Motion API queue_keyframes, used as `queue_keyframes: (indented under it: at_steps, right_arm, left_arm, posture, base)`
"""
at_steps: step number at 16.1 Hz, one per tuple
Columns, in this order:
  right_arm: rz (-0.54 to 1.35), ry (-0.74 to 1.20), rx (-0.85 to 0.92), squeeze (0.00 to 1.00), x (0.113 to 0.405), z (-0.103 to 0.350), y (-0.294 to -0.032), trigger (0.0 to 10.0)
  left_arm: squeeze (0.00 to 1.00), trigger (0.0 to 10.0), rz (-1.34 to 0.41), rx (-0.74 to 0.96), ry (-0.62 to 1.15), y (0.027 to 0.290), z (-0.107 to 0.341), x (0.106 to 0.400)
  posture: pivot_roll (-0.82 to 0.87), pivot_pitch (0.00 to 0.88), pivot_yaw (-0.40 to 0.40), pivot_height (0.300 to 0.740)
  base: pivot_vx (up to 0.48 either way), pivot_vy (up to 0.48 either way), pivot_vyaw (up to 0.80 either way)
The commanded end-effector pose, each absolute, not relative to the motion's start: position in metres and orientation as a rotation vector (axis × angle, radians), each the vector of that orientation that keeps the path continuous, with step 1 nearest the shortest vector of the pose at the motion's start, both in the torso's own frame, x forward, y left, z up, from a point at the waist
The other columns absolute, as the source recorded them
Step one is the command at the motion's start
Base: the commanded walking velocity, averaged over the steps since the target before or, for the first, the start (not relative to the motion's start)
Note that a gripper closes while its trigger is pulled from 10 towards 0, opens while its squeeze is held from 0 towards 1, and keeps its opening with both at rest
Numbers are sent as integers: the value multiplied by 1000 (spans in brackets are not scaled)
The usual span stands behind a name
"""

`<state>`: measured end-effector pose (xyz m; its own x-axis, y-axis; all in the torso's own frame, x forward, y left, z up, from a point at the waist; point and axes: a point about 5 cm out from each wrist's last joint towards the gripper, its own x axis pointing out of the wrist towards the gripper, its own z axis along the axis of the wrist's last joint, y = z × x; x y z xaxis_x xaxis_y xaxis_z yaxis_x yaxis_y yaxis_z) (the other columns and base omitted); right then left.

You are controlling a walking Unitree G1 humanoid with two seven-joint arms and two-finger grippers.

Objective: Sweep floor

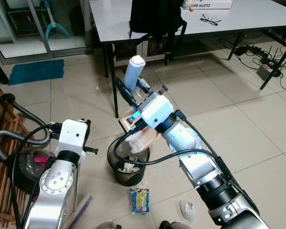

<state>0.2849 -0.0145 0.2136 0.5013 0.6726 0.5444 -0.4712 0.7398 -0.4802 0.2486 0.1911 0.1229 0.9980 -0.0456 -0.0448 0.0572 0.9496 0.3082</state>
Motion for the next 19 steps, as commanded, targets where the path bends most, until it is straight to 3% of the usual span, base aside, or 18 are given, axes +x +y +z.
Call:
queue_keyframes:
  at_steps: [1,7,9,11,13,19]
  right_arm:
    - [694,-858,-290,0,283,225,-17,10000]
    - [814,-942,-347,0,267,220,-5,10000]
    - [643,-896,-304,0,283,230,-22,10000]
    - [338,-881,-110,0,305,274,-73,10000]
    - [253,-899,-85,0,309,291,-97,10000]
    - [32,-771,-256,0,302,281,-151,10000]
  left_arm:
    - [0,10000,-72,337,18,189,126,250]
    - [0,10000,-81,351,15,188,127,251]
    - [0,10000,-84,326,29,188,126,251]
    - [0,10000,-83,298,71,184,124,255]
    - [0,10000,-53,316,11,182,132,259]
    - [0,10000,-23,258,-38,179,141,269]
  posture:
    - [63,58,3,740]
    - [64,60,4,740]
    - [66,60,2,740]
    - [52,60,10,740]
    - [42,59,16,740]
    - [1,45,25,740]
  base:
    - [0,0,0]
    - [0,0,0]
    - [0,0,0]
    - [0,0,0]
    - [0,0,0]
    - [0,0,0]
